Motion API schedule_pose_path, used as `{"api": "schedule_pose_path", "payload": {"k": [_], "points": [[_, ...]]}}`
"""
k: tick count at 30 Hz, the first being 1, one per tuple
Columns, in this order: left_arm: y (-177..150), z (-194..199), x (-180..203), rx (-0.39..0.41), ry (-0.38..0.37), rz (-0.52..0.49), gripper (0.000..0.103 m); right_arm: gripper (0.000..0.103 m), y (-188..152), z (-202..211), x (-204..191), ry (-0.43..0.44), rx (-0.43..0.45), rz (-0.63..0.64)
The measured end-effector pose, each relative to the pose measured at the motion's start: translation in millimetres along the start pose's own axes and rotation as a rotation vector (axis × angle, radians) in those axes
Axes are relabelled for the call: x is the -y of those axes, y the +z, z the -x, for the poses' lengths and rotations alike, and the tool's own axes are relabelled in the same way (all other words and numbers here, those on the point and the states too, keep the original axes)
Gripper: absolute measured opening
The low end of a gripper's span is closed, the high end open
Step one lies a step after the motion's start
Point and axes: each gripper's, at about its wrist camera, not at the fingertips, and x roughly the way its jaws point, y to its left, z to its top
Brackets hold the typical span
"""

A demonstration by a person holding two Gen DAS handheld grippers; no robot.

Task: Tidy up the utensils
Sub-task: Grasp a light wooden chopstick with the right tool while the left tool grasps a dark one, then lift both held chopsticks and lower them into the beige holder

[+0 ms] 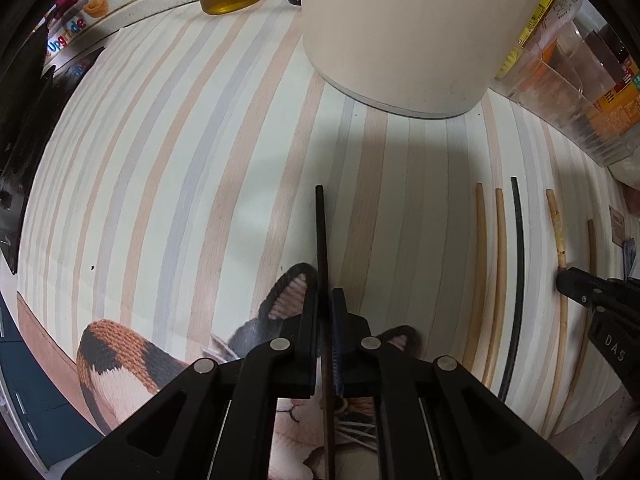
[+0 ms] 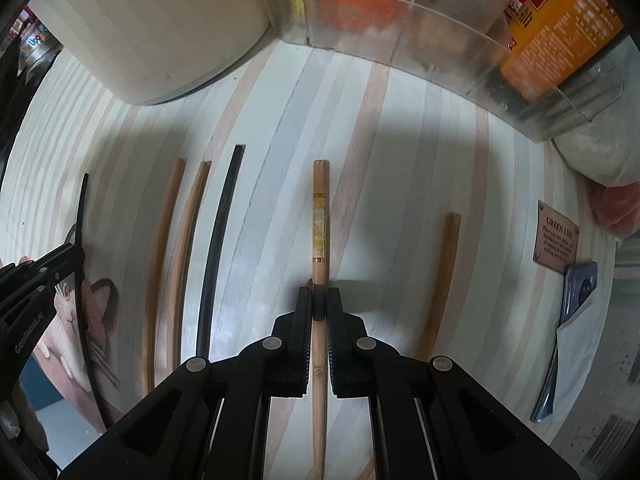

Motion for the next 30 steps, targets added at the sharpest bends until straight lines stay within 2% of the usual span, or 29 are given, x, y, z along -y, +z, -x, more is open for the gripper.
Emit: {"api": "schedule_pose_path", "payload": {"k": [3,6,11,20,25,30], "points": [[-1.2,6.4,-0.3,0.004,-0.016,-0.008,0.003,0.007,0.0,1.2,1.5,0.028,0.024,-0.022],[-2.6,18.2,-1.5,0.017,-0.025,-0.009,0.003,0.007,-5.2,6.2,12.1,0.097,0.059,-0.081],[-6.9,41.0,-5.6,0.065,-0.047,0.006,0.003,0.007,-13.4,27.8,16.0,0.138,0.139,-0.111],[-14.4,101.8,-2.5,0.196,-0.082,0.035,0.003,0.006,-32.8,73.1,28.7,0.172,0.268,-0.096],[-13.9,130.1,0.6,0.266,-0.076,0.037,0.003,0.006,-37.1,99.8,41.2,0.189,0.361,-0.085],[-8.5,157.9,3.1,0.345,-0.060,0.040,0.003,0.006,-33.8,128.2,36.5,0.207,0.450,-0.080]]}}
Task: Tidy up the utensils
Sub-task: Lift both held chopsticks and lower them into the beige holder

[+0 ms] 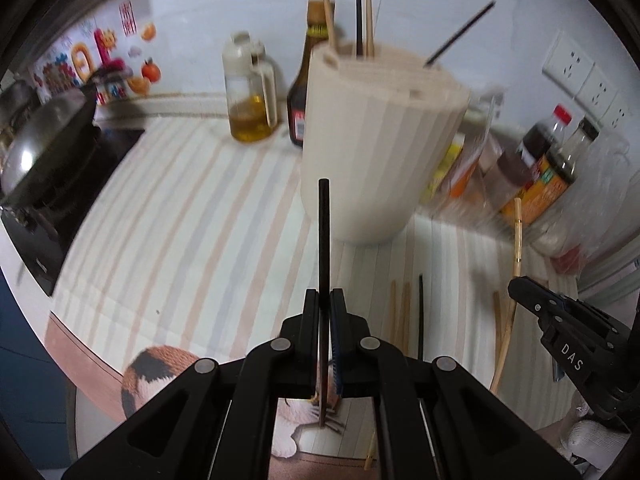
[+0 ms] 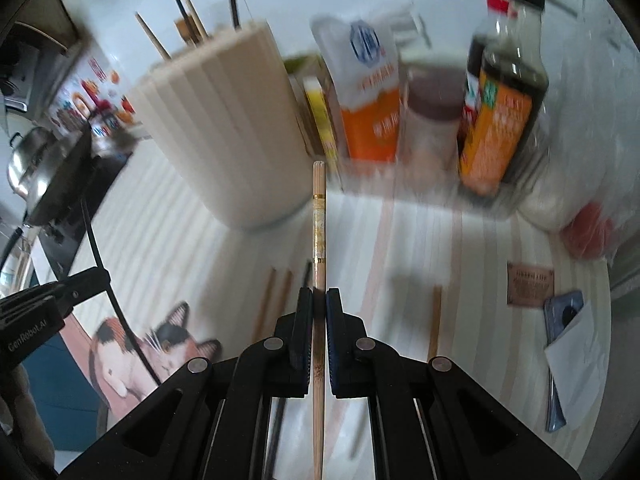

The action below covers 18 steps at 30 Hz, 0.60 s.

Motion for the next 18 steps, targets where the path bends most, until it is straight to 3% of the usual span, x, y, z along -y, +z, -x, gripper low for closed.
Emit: {"api": "schedule_pose_path", "payload": {"k": [6,18], "points": [[27.1,32.0,-1.4,0.108,-0.003,0.013,0.003,0.006,27.9,26.3,-9.3,0.029,0.104,0.004],[101.1,110.6,-13.2,0.341,0.021,0.022,0.002,0.006,116.4,84.7,-30.7,0.096,0.336,0.001]]}}
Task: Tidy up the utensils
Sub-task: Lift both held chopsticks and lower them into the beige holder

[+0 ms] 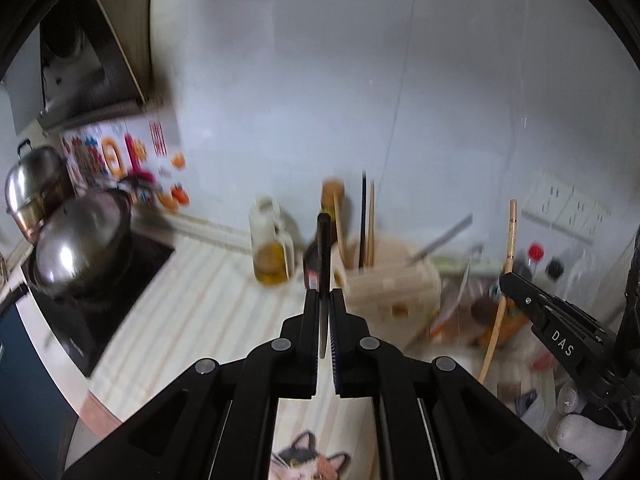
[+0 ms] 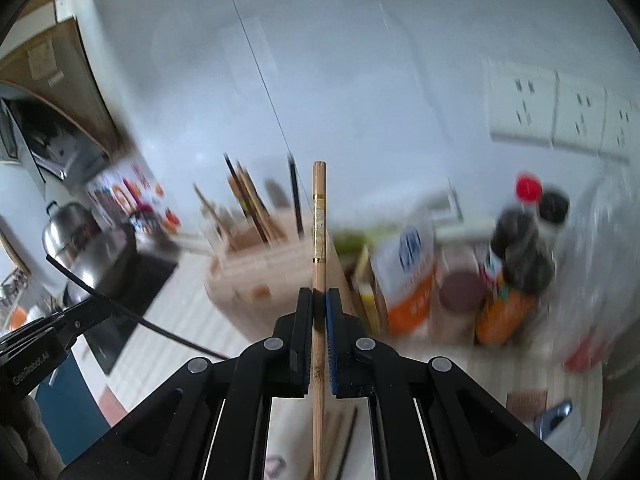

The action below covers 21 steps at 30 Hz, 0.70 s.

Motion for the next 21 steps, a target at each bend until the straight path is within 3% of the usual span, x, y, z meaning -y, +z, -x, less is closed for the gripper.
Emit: {"api": "schedule_pose_path", "payload": {"k": [11,16,21], "points": [[87.6,47.1,2.1,0.177,-0.035,-0.016,0.002,0.006,110.4,21.9,-32.4,0.058,0.201,0.030],[109.4,34.9,13.6,0.181,-0.071,-0.026,0.002,0.006,143.4,2.3,-39.4,0.064,0.225,0.011],[120.0,3.8,23.9,0.152,-0.092,-0.031,0.002,0.006,156.1,-30.9,-41.8,0.062,0.234,-0.017]]}}
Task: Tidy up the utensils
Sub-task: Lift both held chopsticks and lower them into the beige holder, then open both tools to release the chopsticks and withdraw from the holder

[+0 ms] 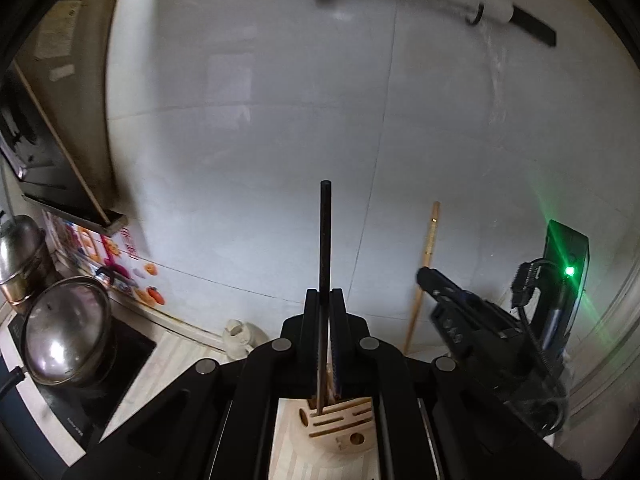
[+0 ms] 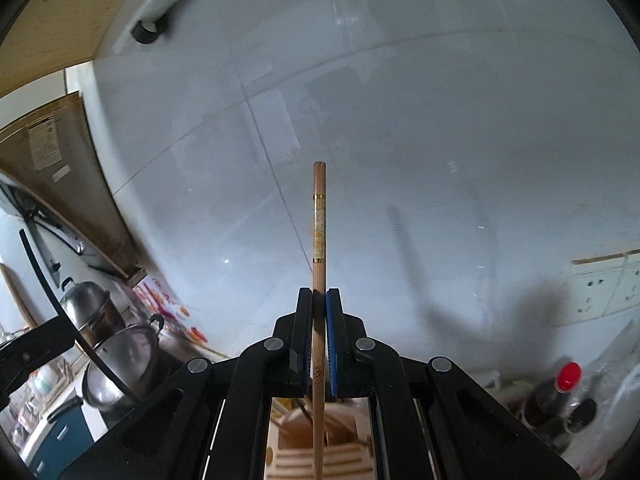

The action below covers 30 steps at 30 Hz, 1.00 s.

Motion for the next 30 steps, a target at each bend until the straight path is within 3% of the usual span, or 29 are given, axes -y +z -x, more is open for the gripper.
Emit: {"api": "schedule_pose_path", "payload": {"k": [12,17,21,22,23,25,27,30], "points": [[-22.3,-86.6,-13.7,-0.159,-0.023,0.038,0.002,0.006,-27.7,-55.0,12.9,-0.023,0.037,0.010],[-28.0,-96.2,-20.3,-0.193,-0.022,0.053,0.006,0.006,-37.0,-61.3,13.4,-0.028,0.055,0.039],[-29.1,-91.6,-21.9,-0.197,0.020,0.047,0.010,0.007,-38.7,-67.9,10.6,-0.015,0.009,0.071],[-29.3,-89.1,-22.6,-0.198,0.046,0.044,0.022,0.007,-39.0,-68.1,11.1,-0.021,0.004,0.074],[-29.6,-87.2,-24.4,-0.196,0.057,0.048,0.048,0.008,-39.3,-66.5,10.2,-0.025,0.000,0.075],[-30.6,-77.3,-28.0,-0.177,0.086,0.065,0.084,0.020,-38.9,-60.2,9.2,-0.021,-0.006,0.075],[-32.3,-66.1,-32.8,-0.143,0.113,0.073,0.084,0.029,-38.9,-54.2,7.9,-0.027,-0.010,0.080],[-37.8,-57.5,-39.3,-0.150,0.156,0.070,0.087,0.032,-38.4,-37.8,7.5,-0.015,-0.015,0.076]]}}
